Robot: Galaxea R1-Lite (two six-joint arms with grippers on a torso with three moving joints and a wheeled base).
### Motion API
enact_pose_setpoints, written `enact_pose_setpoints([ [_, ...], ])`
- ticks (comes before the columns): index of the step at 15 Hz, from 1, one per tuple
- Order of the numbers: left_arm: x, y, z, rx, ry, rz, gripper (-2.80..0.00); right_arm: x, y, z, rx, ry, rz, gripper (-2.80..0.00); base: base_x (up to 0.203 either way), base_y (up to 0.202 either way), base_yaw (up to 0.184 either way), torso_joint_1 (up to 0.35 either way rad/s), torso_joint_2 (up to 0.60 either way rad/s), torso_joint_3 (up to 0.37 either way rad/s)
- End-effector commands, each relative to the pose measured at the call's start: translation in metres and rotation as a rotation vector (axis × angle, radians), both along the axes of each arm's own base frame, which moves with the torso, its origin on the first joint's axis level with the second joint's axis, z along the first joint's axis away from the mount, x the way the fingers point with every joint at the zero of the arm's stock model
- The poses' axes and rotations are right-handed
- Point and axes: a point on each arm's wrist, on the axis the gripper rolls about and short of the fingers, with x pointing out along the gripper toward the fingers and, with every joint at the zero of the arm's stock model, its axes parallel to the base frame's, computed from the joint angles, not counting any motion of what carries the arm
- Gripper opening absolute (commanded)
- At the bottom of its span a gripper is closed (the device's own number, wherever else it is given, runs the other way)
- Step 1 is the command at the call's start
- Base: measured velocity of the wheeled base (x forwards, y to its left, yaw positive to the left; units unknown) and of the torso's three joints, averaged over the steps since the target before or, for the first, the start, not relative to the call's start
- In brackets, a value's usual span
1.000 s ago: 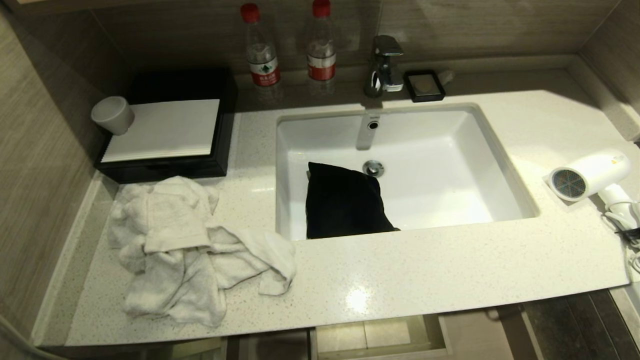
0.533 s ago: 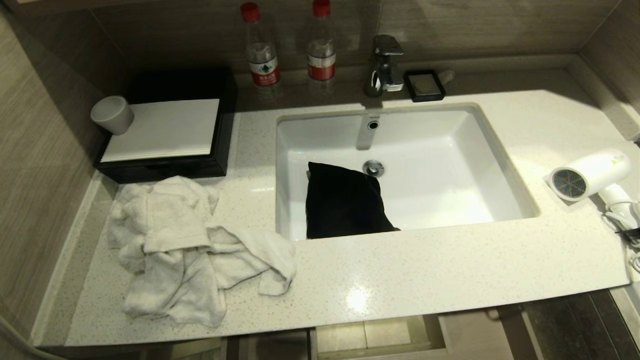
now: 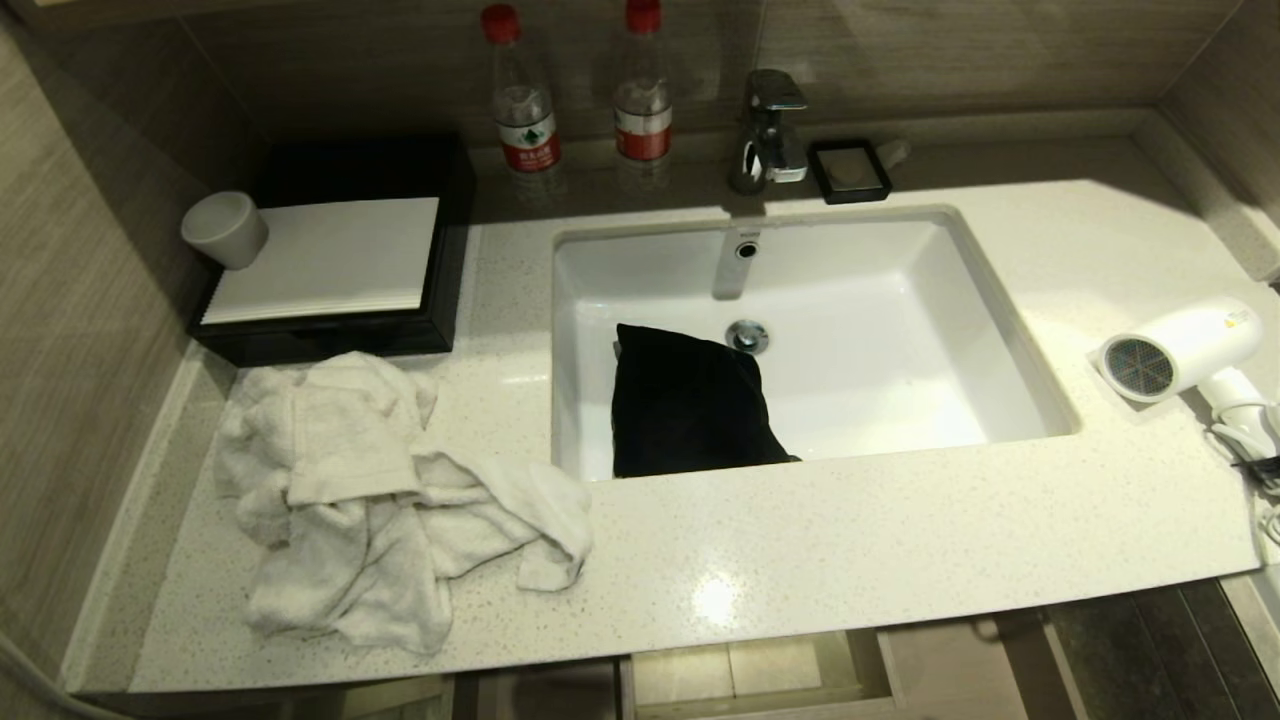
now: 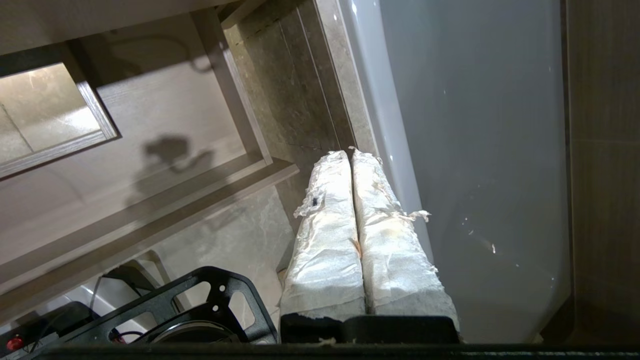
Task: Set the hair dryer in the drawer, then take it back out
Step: Pick up the hairdryer
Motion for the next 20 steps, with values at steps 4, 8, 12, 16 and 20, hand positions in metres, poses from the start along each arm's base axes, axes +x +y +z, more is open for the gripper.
enact_pose_setpoints([
  [4,0.000,0.000,0.000,0.000,0.000,0.000,-2.80,0.001,0.000,-0.001,-0.007,0.000,-0.004,-2.80,0.000,0.000,0.000,0.000,0.00,0.000],
  [8,0.000,0.000,0.000,0.000,0.001,0.000,-2.80,0.006,-0.001,0.002,-0.014,0.032,0.028,-2.80,0.000,0.000,0.000,0.000,0.00,0.000],
  [12,0.000,0.000,0.000,0.000,0.001,0.000,-2.80,0.012,-0.003,0.007,-0.013,0.044,0.079,-2.80,0.000,0.000,0.000,0.000,0.00,0.000],
  [16,0.000,0.000,0.000,0.000,0.000,0.000,-2.80,0.024,-0.006,0.014,-0.018,0.019,0.094,-2.80,0.000,0.000,0.000,0.000,0.00,0.000],
  [20,0.000,0.000,0.000,0.000,0.001,0.000,-2.80,0.043,-0.009,0.021,-0.019,0.022,0.117,-2.80,0.000,0.000,0.000,0.000,0.00,0.000],
])
